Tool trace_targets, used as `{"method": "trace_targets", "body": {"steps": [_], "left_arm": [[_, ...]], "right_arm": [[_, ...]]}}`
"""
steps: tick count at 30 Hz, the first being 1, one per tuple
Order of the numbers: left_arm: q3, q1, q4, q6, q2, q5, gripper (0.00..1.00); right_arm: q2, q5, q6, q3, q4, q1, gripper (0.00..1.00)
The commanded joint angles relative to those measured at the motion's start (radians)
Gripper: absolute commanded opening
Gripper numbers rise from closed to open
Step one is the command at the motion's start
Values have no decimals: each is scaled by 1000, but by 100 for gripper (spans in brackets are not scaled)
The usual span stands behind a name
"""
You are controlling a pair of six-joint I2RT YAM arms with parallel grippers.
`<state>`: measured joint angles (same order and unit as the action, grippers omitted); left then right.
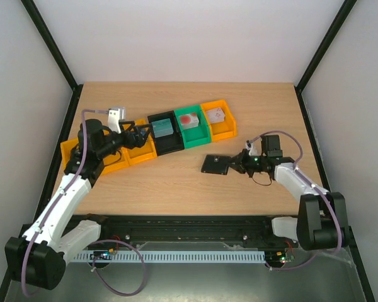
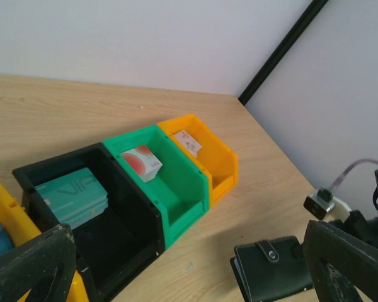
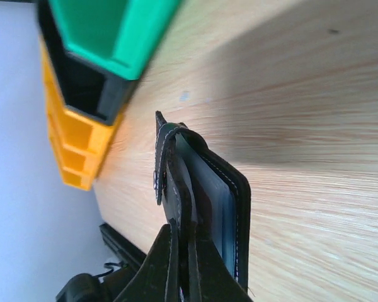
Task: Take the credit cards out of the card holder
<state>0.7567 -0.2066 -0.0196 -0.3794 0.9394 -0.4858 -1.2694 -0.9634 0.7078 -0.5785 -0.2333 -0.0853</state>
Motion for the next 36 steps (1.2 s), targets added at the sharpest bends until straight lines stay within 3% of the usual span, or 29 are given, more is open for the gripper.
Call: {"method": "trace_targets", "body": {"steps": [1,9,17,20,25,27,36], "left_arm": [[-5,-20,-56,-12,11,-53,99],[52,-22,-141,-63,4,-107,99],[92,-15,-443,-368,-3,-230,99],[92,-6,-562,-499,-3,-230,99],[113,-13,-621,-542,17,-228,99],[112,-18,-610,-535,19,-232,90],[127,-63,-604,-497,28,-244,15]], "right_arm": [[72,-76,91,-80,67,-34,2],[71,-82,377,-321,432,-188,2],[-74,-44,515,-569,845,-355,2],[-116,-50,505,-625,894,-400,1],[-163,-69,499,-681,942,-463,2],[-165,-68,499,-689,954,-468,2],[-146,-81,460,-681,903,-469,2]]}}
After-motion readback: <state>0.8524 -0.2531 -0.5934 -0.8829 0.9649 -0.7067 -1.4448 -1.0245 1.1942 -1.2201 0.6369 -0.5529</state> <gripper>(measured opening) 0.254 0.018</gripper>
